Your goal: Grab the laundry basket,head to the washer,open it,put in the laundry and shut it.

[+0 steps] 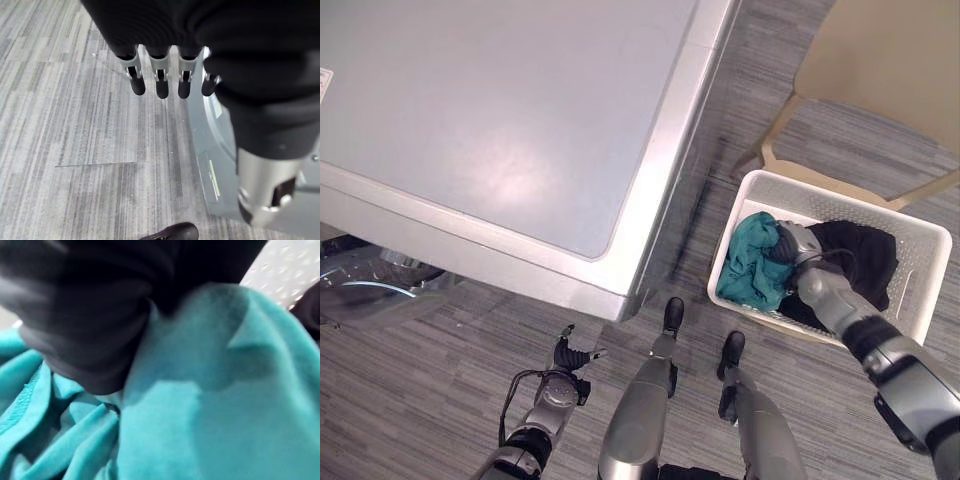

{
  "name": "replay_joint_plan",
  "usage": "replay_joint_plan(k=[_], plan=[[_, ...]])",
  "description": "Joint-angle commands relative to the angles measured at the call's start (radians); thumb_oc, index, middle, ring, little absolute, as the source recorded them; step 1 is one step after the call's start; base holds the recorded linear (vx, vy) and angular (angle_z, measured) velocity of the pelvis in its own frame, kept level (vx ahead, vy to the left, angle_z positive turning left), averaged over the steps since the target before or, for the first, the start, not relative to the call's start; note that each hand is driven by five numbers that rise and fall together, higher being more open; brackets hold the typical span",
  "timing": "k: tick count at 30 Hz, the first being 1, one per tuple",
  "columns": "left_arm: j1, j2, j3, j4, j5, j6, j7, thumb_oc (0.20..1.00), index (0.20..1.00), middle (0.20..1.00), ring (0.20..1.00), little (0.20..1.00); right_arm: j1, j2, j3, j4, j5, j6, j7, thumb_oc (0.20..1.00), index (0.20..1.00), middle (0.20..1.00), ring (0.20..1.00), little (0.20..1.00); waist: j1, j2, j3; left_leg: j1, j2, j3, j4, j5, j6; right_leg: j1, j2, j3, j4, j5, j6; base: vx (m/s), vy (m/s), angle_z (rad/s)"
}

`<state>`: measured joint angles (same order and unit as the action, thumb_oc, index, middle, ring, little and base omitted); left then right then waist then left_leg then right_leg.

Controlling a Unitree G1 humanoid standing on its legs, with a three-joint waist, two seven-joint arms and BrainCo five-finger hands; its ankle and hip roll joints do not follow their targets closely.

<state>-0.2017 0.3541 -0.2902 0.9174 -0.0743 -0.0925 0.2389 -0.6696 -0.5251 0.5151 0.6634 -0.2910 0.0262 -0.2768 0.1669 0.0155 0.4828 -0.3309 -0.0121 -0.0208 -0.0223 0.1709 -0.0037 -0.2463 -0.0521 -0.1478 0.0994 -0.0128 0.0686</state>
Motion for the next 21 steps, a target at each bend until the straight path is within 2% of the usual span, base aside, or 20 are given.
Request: replay_joint_plan(k=[1,2,4,6,8,12,13,16,17,20,21], plan=[[0.074,-0.020,0.011,0.023,-0.007,0.006,0.011,1.000,1.000,1.000,1.000,1.000,0.070,-0.041,-0.040,-0.093,0.077,-0.057,-0.028,0.200,0.200,0.200,0.200,0.200,-0.018,-0.026,-0.119,0.011,-0.014,0.029,0.026,-0.104,-0.031,-0.014,-0.005,0.035,-0.021,-0.028,0.022,0.10,0.026,-0.22],[0.097,-0.030,0.029,0.014,-0.005,0.012,0.004,1.000,1.000,1.000,1.000,1.000,0.158,-0.034,-0.106,-0.204,0.109,-0.078,-0.019,0.200,0.200,0.200,0.200,0.200,-0.034,-0.028,-0.140,0.050,-0.014,0.035,0.013,-0.112,-0.028,0.021,-0.006,0.035,-0.029,-0.033,0.026,0.11,0.039,-0.20],[0.121,-0.036,0.043,0.003,0.005,0.020,-0.004,1.000,1.000,1.000,1.000,1.000,0.231,-0.035,-0.165,-0.305,0.138,-0.099,0.003,0.200,0.200,0.200,0.200,0.200,-0.050,-0.028,-0.163,0.088,-0.016,0.040,0.006,-0.121,-0.024,0.054,-0.010,0.038,-0.034,-0.035,0.031,0.08,0.041,-0.08],[0.121,-0.036,0.043,0.003,0.005,0.020,-0.004,1.000,1.000,1.000,1.000,1.000,0.232,-0.035,-0.166,-0.306,0.138,-0.098,0.004,0.200,0.200,0.200,0.200,0.200,-0.050,-0.028,-0.166,0.084,-0.016,0.040,0.006,-0.118,-0.024,0.051,-0.010,0.037,-0.036,-0.032,0.031,0.04,0.028,-0.06],[0.173,-0.041,0.084,-0.017,0.023,0.034,-0.022,1.000,1.000,1.000,1.000,1.000,0.371,-0.031,-0.261,-0.495,0.187,-0.141,0.059,0.200,0.200,0.200,0.200,0.200,-0.080,-0.034,-0.217,0.153,-0.020,0.056,0.000,-0.141,-0.013,0.110,-0.015,0.044,-0.051,-0.032,0.042,0.10,0.092,-0.04],[0.202,-0.046,0.096,-0.028,0.023,0.039,-0.028,1.000,1.000,1.000,1.000,1.000,0.436,-0.018,-0.305,-0.580,0.222,-0.152,0.092,0.200,0.200,0.200,0.200,0.200,-0.089,-0.036,-0.236,0.187,-0.020,0.068,0.000,-0.153,-0.006,0.132,-0.017,0.055,-0.053,-0.027,0.046,0.03,0.067,-0.25],[0.233,-0.042,0.119,-0.057,0.021,0.045,-0.036,1.000,1.000,1.000,1.000,1.000,0.495,0.015,-0.332,-0.656,0.277,-0.172,0.140,0.200,0.200,0.200,0.200,0.200,-0.103,-0.031,-0.255,0.228,-0.017,0.088,-0.008,-0.159,0.004,0.142,-0.018,0.072,-0.029,-0.024,0.056,-0.04,0.091,-0.45],[0.237,-0.032,0.123,-0.092,0.015,0.046,-0.040,1.000,1.000,1.000,1.000,1.000,0.533,0.031,-0.351,-0.695,0.299,-0.180,0.153,0.200,0.200,0.200,0.200,0.200,-0.114,-0.023,-0.248,0.228,-0.009,0.082,-0.010,-0.145,0.005,0.122,-0.005,0.105,0.054,-0.042,0.059,-0.14,0.007,-0.20],[0.236,-0.016,0.127,-0.130,0.020,0.043,-0.043,1.000,1.000,1.000,1.000,1.000,0.559,0.043,-0.370,-0.723,0.313,-0.191,0.160,0.200,0.200,0.200,0.200,0.200,-0.124,-0.011,-0.243,0.213,-0.001,0.066,-0.004,-0.126,0.007,0.116,0.024,0.154,0.141,-0.080,0.052,-0.13,-0.027,-0.10],[0.242,-0.001,0.127,-0.167,0.025,0.040,-0.042,1.000,1.000,1.000,1.000,1.000,0.584,0.054,-0.387,-0.749,0.314,-0.203,0.161,0.200,0.200,0.200,0.200,0.200,-0.125,-0.011,-0.253,0.201,-0.002,0.051,-0.001,-0.109,0.006,0.147,0.035,0.182,0.218,-0.124,0.036,-0.18,-0.111,0.11],[0.255,0.011,0.130,-0.219,0.028,0.036,-0.044,1.000,1.000,1.000,1.000,1.000,0.602,0.059,-0.400,-0.774,0.300,-0.206,0.158,0.200,0.200,0.200,0.200,0.200,-0.113,-0.016,-0.278,0.174,-0.007,0.030,0.004,-0.090,0.002,0.187,0.053,0.224,0.270,-0.131,0.031,-0.27,-0.273,0.37]])
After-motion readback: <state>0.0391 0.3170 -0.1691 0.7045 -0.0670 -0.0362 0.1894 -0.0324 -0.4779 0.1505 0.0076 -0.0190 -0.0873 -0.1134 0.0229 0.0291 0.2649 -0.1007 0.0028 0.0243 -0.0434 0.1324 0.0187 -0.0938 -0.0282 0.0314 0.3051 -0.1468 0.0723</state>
